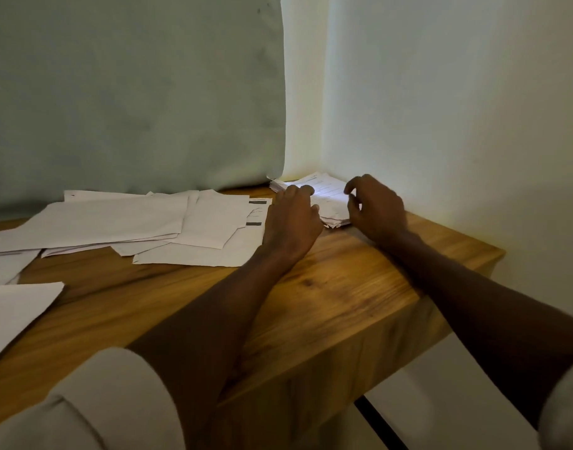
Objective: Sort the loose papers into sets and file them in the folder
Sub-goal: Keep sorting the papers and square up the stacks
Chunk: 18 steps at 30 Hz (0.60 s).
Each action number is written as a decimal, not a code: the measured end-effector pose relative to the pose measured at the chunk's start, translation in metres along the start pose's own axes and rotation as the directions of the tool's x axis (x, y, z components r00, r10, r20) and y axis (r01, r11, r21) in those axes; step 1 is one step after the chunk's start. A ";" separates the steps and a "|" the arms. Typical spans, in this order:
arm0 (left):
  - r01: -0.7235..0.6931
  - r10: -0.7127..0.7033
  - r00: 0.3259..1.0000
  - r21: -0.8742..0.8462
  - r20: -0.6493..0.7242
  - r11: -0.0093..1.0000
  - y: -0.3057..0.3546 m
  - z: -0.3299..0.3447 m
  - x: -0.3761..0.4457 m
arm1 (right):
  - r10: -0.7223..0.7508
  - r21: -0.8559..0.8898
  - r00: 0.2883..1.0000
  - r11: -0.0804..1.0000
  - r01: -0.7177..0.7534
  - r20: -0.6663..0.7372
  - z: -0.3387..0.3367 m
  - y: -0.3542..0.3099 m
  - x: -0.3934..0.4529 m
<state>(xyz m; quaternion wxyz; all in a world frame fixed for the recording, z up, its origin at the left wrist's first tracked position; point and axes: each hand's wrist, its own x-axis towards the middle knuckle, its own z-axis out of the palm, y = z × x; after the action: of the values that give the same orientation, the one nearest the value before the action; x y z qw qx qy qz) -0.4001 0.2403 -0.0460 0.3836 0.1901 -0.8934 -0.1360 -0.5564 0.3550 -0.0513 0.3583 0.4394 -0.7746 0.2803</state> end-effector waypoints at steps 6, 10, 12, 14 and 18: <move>-0.031 0.049 0.991 0.140 -0.124 0.990 -0.027 -0.075 -0.035 | -0.004 0.167 0.999 0.986 0.010 -0.034 -0.009 -0.079 -0.013; -0.017 0.047 0.995 0.298 -0.093 0.955 -0.063 -0.151 -0.061 | -0.111 0.327 0.991 0.942 0.080 0.075 -0.004 -0.162 -0.002; -0.020 0.047 0.997 0.385 -0.060 0.922 -0.093 -0.197 -0.081 | -0.167 0.427 0.981 0.898 0.110 0.097 -0.001 -0.210 0.008; 0.036 -0.017 0.999 0.458 -0.045 0.888 -0.129 -0.242 -0.101 | -0.220 0.502 0.966 0.856 0.126 0.133 0.003 -0.260 0.015; 0.318 -0.241 0.945 0.446 -0.222 0.836 -0.211 -0.329 -0.146 | -0.385 0.619 0.881 0.772 0.144 0.275 0.011 -0.360 0.016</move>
<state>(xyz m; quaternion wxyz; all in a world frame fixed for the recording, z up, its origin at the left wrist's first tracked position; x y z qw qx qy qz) -0.0155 0.0852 -0.0009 0.3697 0.4173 -0.8288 0.0484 -0.2477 0.1743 -0.0025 0.0835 0.6804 -0.6348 0.3566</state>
